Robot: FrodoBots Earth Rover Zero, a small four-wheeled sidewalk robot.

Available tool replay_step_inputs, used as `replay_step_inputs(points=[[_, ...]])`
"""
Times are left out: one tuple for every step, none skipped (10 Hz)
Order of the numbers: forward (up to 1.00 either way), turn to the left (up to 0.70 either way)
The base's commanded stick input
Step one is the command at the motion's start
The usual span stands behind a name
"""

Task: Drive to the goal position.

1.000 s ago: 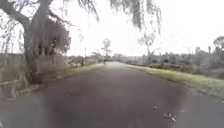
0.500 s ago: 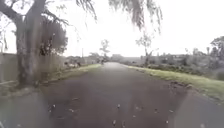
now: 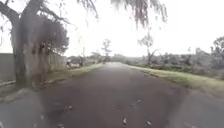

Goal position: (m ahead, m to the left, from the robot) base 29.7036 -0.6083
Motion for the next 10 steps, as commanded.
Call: replay_step_inputs(points=[[0.7, 0.0], [0.7, 0.0], [0.7, 0.0], [0.7, 0.0], [0.7, 0.0], [0.7, 0.0], [0.7, 0.0], [0.7, 0.0], [0.7, 0.0], [0.7, 0.0]])
